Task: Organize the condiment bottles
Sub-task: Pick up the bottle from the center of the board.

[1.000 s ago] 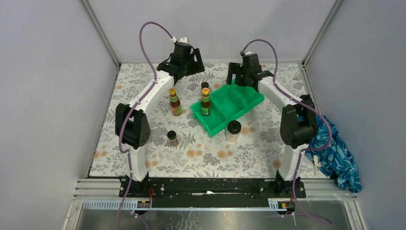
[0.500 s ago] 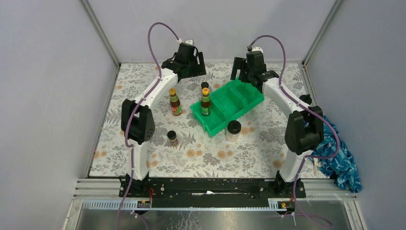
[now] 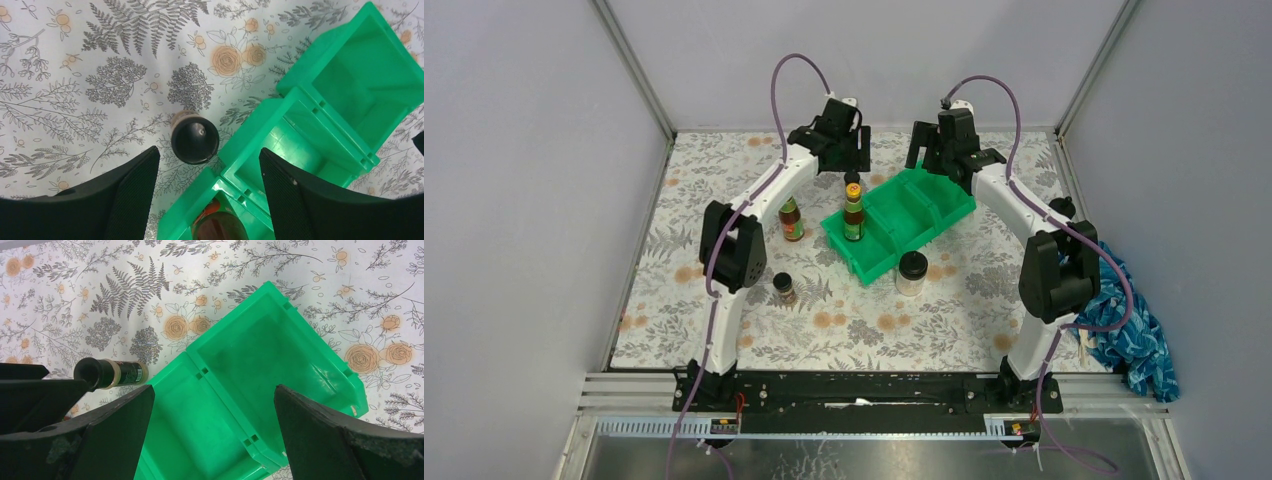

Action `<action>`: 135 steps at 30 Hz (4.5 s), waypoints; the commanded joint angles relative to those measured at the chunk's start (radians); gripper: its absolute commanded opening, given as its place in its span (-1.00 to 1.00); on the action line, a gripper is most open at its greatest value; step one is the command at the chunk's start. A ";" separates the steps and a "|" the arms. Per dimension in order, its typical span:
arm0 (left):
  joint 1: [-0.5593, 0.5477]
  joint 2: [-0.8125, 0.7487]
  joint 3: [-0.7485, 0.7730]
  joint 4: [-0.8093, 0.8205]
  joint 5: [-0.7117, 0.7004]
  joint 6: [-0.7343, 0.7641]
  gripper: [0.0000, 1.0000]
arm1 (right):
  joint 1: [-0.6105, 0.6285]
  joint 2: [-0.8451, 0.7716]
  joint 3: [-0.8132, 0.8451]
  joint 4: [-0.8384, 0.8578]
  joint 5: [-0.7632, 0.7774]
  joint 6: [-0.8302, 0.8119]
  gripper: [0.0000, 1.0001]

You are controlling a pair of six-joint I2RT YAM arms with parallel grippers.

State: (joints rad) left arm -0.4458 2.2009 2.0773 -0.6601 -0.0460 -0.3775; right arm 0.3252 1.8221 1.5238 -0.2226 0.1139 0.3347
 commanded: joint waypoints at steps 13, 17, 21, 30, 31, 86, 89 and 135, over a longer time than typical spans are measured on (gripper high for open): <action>-0.014 0.033 0.044 -0.052 -0.052 0.055 0.51 | -0.002 -0.048 -0.009 0.039 0.022 0.006 0.95; -0.014 0.040 0.039 -0.052 -0.052 0.060 0.51 | -0.002 -0.054 -0.016 0.041 0.026 0.010 0.95; -0.014 0.044 0.032 -0.052 -0.061 0.064 0.50 | -0.002 -0.055 -0.020 0.046 0.026 0.013 0.95; -0.014 0.057 0.035 -0.052 -0.066 0.074 0.48 | -0.002 -0.047 -0.022 0.053 0.023 0.017 0.95; -0.014 0.058 0.033 -0.052 -0.066 0.074 0.47 | -0.002 -0.045 -0.021 0.054 0.023 0.018 0.95; -0.019 0.107 0.052 -0.037 -0.020 0.089 0.35 | -0.002 0.004 -0.002 0.069 0.011 0.018 0.95; -0.021 0.099 0.043 -0.028 -0.020 0.089 0.33 | -0.002 0.005 -0.002 0.069 0.011 0.020 0.95; -0.031 0.088 0.025 -0.007 -0.035 0.097 -0.20 | -0.002 -0.004 -0.005 0.071 0.010 0.017 0.96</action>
State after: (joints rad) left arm -0.4709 2.3127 2.1067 -0.6922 -0.0753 -0.2958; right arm 0.3252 1.8221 1.5002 -0.1738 0.1146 0.3477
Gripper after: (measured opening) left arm 0.499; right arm 0.975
